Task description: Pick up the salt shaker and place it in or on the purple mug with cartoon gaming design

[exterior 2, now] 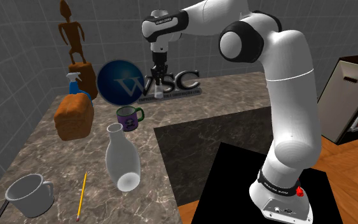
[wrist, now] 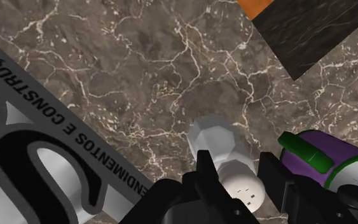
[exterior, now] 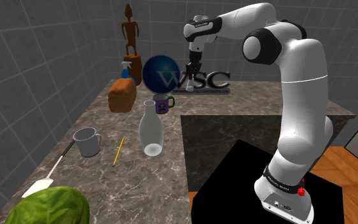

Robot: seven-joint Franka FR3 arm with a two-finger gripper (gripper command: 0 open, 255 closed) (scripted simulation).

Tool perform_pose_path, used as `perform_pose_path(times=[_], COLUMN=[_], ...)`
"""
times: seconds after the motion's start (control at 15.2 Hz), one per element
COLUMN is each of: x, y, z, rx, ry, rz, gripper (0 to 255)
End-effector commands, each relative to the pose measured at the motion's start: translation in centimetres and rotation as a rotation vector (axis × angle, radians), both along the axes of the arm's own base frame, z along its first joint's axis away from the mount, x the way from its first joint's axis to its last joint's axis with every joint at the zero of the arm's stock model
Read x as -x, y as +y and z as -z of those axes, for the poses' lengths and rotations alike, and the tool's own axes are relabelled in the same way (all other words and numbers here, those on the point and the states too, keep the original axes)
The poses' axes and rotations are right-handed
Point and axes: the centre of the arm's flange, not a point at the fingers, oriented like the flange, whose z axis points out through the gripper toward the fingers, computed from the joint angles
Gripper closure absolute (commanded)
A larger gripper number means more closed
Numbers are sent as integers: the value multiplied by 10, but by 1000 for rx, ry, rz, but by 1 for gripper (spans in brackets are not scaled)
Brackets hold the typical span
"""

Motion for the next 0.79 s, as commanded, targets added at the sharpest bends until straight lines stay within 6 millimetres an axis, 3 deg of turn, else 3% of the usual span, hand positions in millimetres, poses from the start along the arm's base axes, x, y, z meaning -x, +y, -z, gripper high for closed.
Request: perform_pose_path(times=[0.0,0.73], x=[0,0], y=[0,0], z=[-11,-66], rx=[0,0], ry=[0,0], rz=[0,0], gripper=[255,255])
